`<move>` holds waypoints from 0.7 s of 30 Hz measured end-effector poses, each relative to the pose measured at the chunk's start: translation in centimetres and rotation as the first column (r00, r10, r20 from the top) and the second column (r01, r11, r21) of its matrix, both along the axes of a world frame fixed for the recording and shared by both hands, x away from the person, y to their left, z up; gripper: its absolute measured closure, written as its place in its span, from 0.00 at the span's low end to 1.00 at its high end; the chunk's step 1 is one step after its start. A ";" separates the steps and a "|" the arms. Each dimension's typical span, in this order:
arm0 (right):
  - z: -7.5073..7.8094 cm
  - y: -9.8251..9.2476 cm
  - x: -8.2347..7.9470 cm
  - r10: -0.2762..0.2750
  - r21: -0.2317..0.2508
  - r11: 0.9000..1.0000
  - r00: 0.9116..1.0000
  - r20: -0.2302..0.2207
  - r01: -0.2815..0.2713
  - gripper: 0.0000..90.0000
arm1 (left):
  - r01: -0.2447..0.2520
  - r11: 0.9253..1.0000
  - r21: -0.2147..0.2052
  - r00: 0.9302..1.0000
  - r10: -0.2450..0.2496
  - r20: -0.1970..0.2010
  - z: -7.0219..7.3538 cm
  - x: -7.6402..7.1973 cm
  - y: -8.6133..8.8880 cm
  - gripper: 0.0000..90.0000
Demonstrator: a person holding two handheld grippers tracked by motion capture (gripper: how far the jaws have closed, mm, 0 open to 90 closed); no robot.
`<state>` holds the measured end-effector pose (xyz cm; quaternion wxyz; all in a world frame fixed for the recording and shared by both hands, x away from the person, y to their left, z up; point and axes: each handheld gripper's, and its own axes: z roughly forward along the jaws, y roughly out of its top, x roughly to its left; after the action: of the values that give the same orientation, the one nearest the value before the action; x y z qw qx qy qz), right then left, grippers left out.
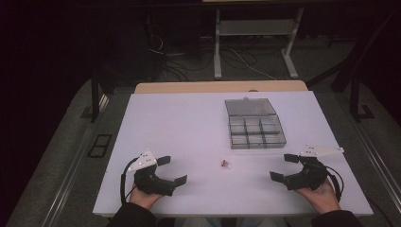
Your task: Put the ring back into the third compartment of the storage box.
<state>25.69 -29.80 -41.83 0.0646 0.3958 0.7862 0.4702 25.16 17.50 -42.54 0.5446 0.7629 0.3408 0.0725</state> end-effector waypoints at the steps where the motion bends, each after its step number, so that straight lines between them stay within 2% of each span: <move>1: 0.0 0.0 0.0 0.002 -0.002 1.000 1.000 -0.002 -0.002 0.00 | 0.001 1.000 -0.002 1.000 -0.001 0.001 0.0 0.0 0.0 0.00; 21: 0.0 -0.2 -0.1 0.030 -0.001 1.000 0.999 -0.021 -0.030 0.00 | 0.019 1.000 0.004 1.000 -0.019 -0.001 0.0 0.0 -0.2 0.00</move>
<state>25.57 -29.97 -41.79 0.0494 0.3887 0.7930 0.4665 25.15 17.34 -42.54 0.5434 0.7673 0.3337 0.0677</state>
